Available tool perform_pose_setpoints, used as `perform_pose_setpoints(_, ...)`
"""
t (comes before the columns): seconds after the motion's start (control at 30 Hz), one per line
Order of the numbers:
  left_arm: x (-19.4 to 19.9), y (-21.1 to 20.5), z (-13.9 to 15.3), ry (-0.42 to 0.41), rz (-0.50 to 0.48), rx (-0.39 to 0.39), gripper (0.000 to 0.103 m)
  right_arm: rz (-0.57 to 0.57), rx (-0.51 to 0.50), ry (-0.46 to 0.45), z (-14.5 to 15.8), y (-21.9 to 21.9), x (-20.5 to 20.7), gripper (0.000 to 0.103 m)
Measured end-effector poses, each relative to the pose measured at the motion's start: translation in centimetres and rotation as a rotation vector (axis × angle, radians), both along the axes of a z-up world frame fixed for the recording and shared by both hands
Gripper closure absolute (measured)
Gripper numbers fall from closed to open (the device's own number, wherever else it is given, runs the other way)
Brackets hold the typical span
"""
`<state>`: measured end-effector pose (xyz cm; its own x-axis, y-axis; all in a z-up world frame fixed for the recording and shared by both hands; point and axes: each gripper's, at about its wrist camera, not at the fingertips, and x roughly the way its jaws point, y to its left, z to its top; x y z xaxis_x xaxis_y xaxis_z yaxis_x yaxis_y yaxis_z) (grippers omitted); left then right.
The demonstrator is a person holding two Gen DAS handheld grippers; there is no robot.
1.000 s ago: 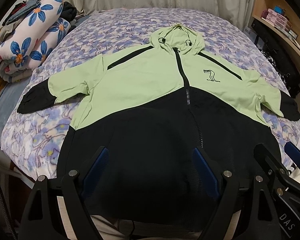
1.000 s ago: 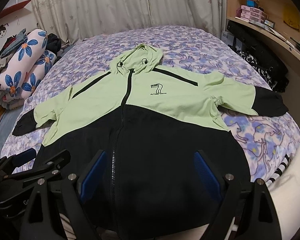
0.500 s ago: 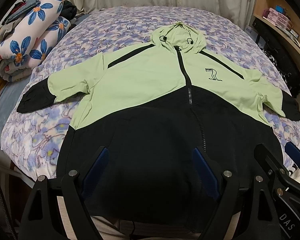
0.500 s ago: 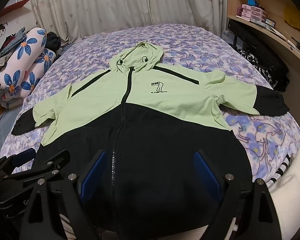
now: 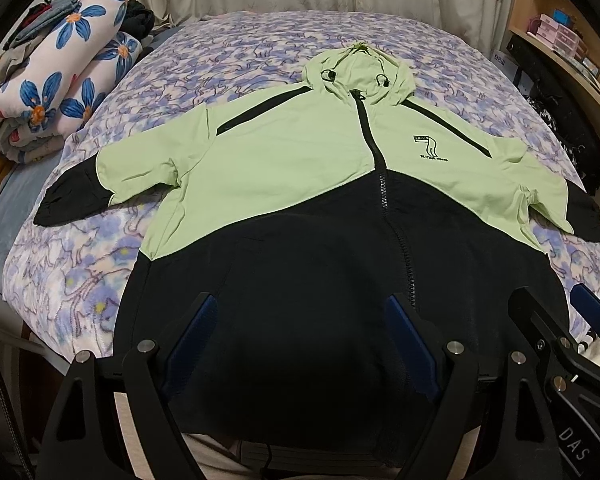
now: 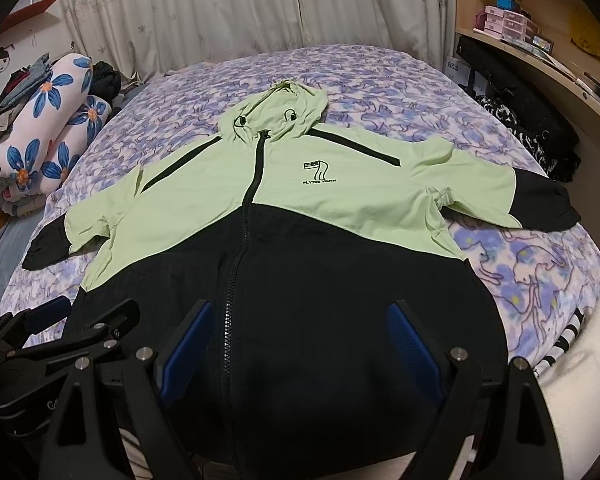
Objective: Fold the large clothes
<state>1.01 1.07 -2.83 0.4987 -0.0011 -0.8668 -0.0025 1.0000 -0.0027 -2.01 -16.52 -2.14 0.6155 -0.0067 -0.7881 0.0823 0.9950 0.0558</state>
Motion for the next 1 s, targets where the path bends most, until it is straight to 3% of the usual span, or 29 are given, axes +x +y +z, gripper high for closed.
perform_pose_setpoints(0.5, 1.0, -0.5, 0.9, -0.029, -0.018, 0.004, 0.019, -0.001, -0.015, -0.022, 0.2, 0.0, 1.0, 0.014)
perform_pose_setpoints(0.8, 2.7, -1.6, 2.9, -0.061, -0.063, 0.000, 0.018, 0.031, -0.081, -0.073, 3.9, 0.1, 1.7, 0.014)
perform_pose_setpoints(1.0, 6.3, -3.7, 6.5, -0.136, -0.126, -0.005, 0.018, 0.000, -0.070, -0.040, 7.2, -2.4, 5.0, 0.014)
